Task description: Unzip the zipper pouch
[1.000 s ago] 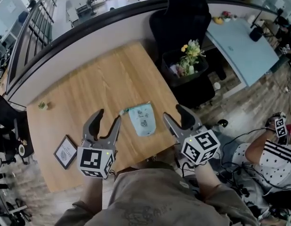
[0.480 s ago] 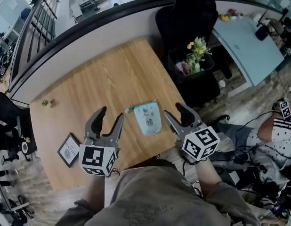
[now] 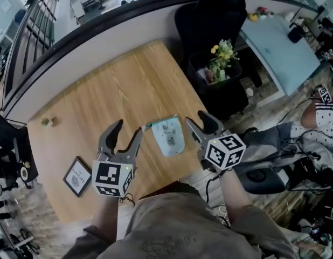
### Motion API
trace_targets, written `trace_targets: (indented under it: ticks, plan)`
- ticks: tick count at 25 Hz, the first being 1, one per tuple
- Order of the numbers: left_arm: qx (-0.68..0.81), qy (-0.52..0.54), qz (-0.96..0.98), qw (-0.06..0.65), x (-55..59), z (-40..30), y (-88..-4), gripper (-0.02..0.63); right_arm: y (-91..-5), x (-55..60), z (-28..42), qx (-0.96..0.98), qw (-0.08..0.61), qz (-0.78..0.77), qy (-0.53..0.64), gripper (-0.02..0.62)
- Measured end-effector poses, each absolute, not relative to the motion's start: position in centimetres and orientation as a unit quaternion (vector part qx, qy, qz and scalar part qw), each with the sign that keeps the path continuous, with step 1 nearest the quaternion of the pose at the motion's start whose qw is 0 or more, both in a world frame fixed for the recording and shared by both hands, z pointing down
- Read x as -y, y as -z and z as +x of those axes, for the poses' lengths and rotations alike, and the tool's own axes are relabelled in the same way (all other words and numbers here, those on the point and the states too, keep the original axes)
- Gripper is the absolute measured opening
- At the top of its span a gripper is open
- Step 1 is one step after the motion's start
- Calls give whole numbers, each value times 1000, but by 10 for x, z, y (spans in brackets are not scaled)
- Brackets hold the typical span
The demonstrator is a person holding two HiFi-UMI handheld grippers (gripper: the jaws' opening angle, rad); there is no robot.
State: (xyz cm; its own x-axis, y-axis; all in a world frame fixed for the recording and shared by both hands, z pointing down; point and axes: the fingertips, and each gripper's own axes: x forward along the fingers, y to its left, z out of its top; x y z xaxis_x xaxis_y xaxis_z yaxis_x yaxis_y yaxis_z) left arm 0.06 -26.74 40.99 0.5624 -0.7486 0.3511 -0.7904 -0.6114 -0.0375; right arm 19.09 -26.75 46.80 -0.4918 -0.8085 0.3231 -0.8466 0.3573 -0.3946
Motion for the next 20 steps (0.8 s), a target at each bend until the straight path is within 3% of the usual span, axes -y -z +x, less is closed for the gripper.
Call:
trace_targets:
  ticks: [5, 20]
  plan:
    - [434, -199, 875, 85, 307, 20, -450, 227, -524, 315, 214, 811, 77, 498, -297, 222]
    - [412, -261, 859, 159, 314, -13, -549, 233, -692, 336, 180, 746, 174, 490, -415, 222]
